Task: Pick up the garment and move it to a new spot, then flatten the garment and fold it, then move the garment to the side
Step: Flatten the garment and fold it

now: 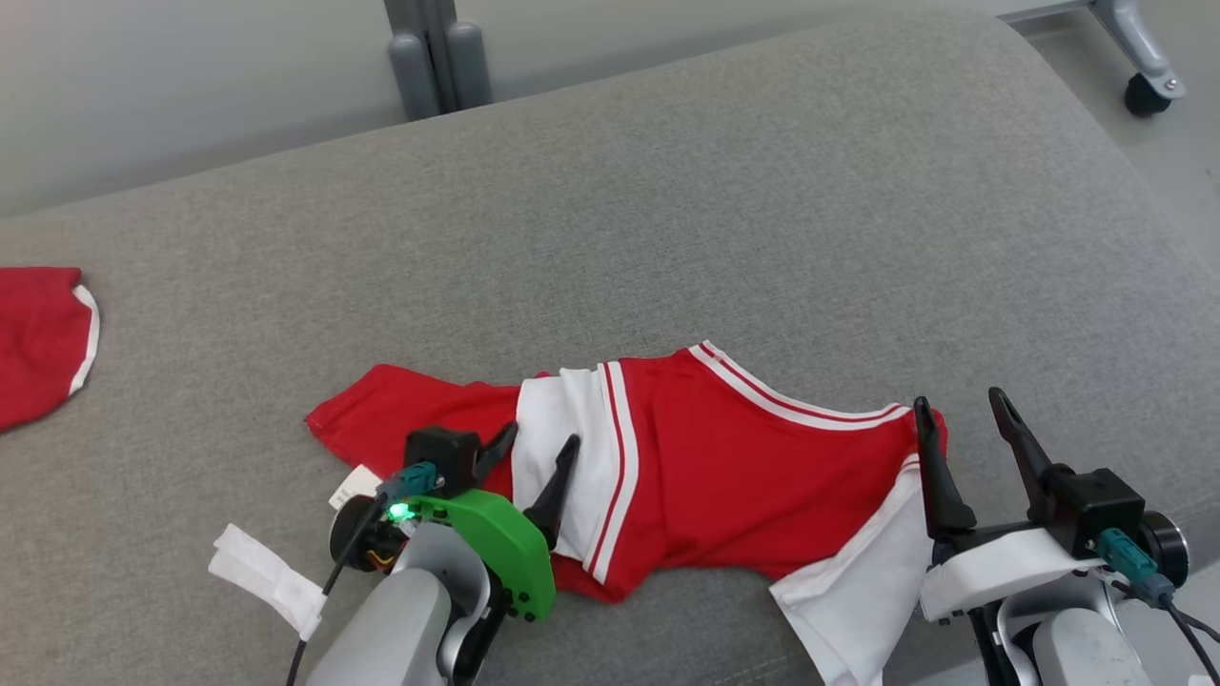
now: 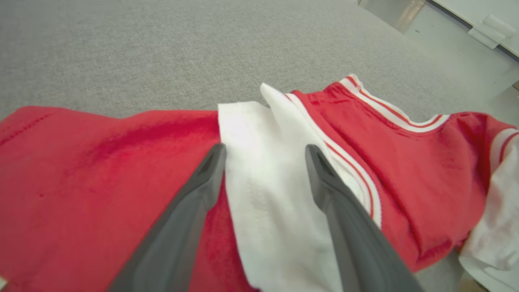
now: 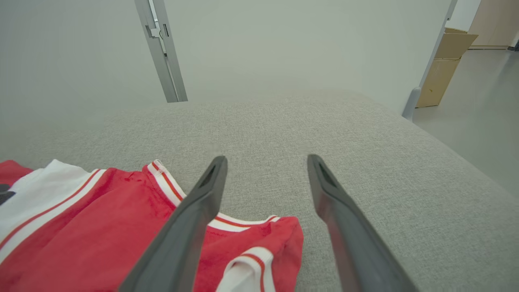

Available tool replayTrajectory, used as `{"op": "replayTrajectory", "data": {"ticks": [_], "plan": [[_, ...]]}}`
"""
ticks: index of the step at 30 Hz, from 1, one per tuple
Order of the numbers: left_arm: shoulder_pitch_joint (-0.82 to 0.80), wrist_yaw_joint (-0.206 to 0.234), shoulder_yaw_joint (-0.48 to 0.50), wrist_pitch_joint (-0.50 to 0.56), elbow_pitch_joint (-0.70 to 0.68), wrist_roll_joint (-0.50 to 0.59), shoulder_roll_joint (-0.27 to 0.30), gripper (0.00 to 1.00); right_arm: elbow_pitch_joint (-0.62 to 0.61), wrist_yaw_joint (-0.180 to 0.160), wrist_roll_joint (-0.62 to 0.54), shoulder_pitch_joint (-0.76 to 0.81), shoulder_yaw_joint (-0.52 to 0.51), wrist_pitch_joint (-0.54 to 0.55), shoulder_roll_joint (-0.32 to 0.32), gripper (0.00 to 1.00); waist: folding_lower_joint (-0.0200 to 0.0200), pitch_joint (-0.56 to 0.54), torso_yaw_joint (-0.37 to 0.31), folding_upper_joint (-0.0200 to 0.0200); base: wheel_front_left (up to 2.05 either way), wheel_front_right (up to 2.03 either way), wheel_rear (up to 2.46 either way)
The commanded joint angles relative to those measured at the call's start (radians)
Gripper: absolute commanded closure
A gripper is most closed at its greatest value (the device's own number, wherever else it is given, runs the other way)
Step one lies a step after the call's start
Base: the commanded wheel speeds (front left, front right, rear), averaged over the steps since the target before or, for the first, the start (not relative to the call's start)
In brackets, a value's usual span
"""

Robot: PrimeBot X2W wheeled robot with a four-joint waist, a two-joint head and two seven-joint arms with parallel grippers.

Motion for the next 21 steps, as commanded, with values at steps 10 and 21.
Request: {"op": "replayTrajectory", "data": {"ticks": [10,21], "plan": [[-0.066,0.002,-0.026,-0.046,0.086,-0.042,0.006,0.52,0.001,-0.001,0.014,-0.015,-0.002,0.000,0.001,0.00,0.0000,0.026,-0.021,0.0000,0.00,0.00,0.00],[-0.094,0.002,-0.082,-0.091,0.038,-0.120,0.006,1.00,0.008,-0.001,0.024,-0.006,0.001,0.000,0.001,0.00,0.0000,0.005,-0.015,0.0000,0.00,0.00,0.00]]}}
